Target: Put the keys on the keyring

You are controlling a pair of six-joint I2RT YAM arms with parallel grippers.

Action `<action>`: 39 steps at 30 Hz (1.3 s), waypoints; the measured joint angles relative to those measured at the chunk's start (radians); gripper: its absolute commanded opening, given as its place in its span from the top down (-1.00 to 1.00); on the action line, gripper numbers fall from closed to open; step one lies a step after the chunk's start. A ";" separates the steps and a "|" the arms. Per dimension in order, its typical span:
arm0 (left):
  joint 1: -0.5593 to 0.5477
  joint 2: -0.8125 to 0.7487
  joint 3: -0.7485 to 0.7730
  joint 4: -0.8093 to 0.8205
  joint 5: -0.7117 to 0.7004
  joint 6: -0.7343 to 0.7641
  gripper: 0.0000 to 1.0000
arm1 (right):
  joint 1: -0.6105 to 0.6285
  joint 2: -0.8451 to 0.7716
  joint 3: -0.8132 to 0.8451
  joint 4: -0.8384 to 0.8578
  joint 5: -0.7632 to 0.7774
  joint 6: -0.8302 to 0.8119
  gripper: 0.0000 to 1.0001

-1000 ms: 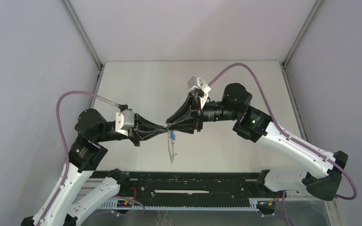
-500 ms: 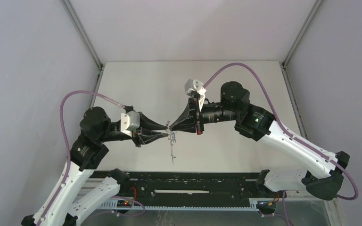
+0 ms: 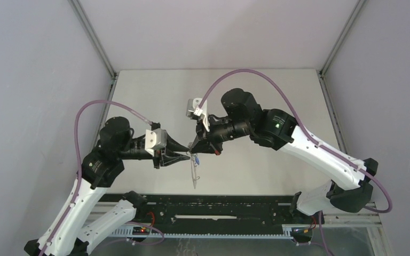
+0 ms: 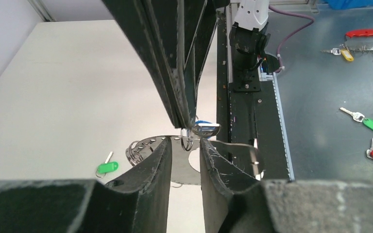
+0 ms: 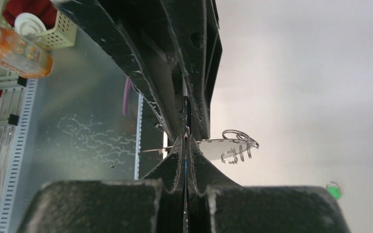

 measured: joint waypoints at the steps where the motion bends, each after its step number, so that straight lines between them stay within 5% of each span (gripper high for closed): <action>1: 0.000 -0.001 0.002 -0.006 0.001 0.006 0.37 | 0.005 0.010 0.008 -0.018 0.008 -0.008 1.00; 14: 0.000 0.005 0.029 -0.086 0.024 0.060 0.50 | 0.054 0.081 0.139 -0.169 0.066 -0.076 1.00; 27: -0.002 0.009 0.033 -0.126 0.028 0.089 0.99 | 0.083 0.156 0.227 -0.259 0.081 -0.113 1.00; 32: -0.006 0.010 0.033 -0.128 0.029 0.095 0.99 | 0.084 0.158 0.231 -0.260 0.081 -0.105 0.50; 35: -0.006 0.011 0.033 -0.129 0.028 0.093 0.99 | 0.058 0.126 0.171 -0.177 0.059 -0.061 -0.01; 39: -0.006 0.004 0.032 -0.079 0.028 0.038 0.99 | -0.032 -0.046 -0.093 0.043 -0.005 0.059 -0.15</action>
